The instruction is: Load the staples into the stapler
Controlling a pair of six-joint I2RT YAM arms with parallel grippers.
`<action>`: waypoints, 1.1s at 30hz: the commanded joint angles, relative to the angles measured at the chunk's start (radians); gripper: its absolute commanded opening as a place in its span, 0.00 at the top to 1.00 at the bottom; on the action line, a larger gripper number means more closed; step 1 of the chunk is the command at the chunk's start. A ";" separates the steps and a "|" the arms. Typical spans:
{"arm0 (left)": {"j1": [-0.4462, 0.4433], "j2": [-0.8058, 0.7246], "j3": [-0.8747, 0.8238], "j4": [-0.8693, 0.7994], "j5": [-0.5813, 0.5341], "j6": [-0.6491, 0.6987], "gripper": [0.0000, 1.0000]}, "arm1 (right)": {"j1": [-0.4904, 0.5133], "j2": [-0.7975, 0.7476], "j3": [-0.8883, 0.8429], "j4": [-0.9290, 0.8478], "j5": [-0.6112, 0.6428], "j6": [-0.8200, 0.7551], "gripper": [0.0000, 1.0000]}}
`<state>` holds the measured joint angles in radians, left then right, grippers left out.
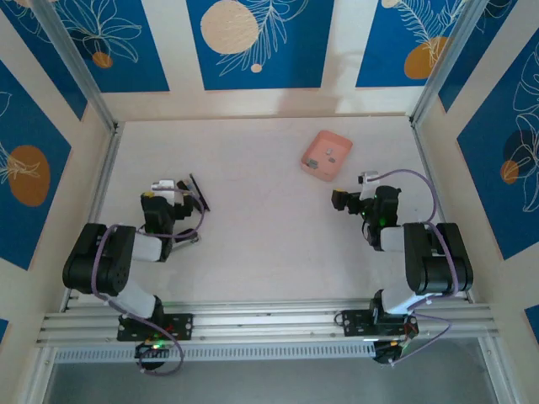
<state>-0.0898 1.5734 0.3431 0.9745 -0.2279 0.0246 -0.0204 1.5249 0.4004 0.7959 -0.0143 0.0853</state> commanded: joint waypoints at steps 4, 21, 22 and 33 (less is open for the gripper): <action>0.005 -0.010 0.015 -0.005 0.037 -0.003 0.00 | 0.003 -0.005 0.019 0.000 0.012 0.005 0.01; 0.006 -0.011 0.027 -0.034 0.114 0.020 0.00 | 0.002 -0.003 0.020 0.000 0.013 0.005 0.01; 0.005 -0.010 0.027 -0.035 0.114 0.020 0.00 | 0.003 -0.003 0.020 0.000 0.013 0.005 0.01; 0.005 -0.014 0.023 -0.025 0.115 0.024 0.00 | 0.002 -0.005 0.018 0.002 0.011 0.006 0.01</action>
<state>-0.0898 1.5734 0.3527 0.9409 -0.1307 0.0357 -0.0204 1.5249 0.4004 0.7959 -0.0109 0.0853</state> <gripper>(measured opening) 0.998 0.991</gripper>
